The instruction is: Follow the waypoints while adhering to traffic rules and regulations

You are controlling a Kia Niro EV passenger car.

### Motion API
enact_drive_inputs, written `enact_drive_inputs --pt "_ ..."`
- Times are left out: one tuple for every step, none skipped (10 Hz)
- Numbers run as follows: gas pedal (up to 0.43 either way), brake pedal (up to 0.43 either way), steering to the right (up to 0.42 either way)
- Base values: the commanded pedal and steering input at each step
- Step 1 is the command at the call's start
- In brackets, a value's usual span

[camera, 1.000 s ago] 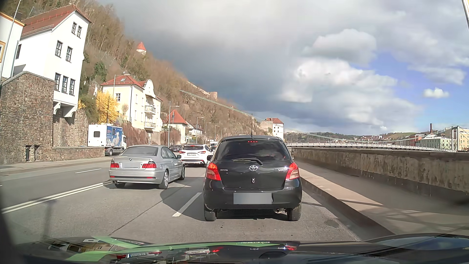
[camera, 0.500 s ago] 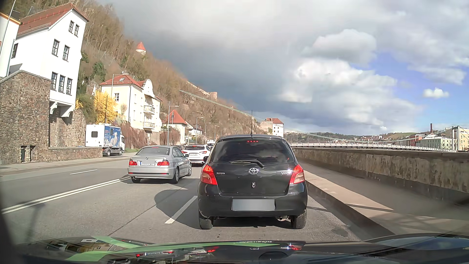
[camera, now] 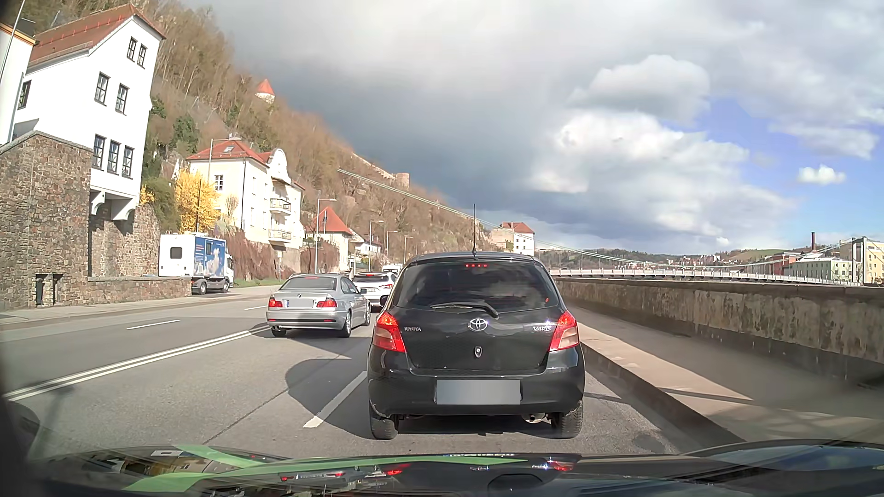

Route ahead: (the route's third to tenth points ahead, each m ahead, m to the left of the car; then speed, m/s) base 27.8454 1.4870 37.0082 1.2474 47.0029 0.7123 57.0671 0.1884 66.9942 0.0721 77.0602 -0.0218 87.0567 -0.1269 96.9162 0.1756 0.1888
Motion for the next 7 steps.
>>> enact_drive_inputs --pt "0.0 0.226 0.003" --pt "0.0 0.232 0.003" --pt "0.0 0.232 0.003" --pt "0.0 0.232 0.003" --pt "0.0 0.244 0.003" --pt "0.0 0.256 0.002" --pt "0.0 0.262 0.001"
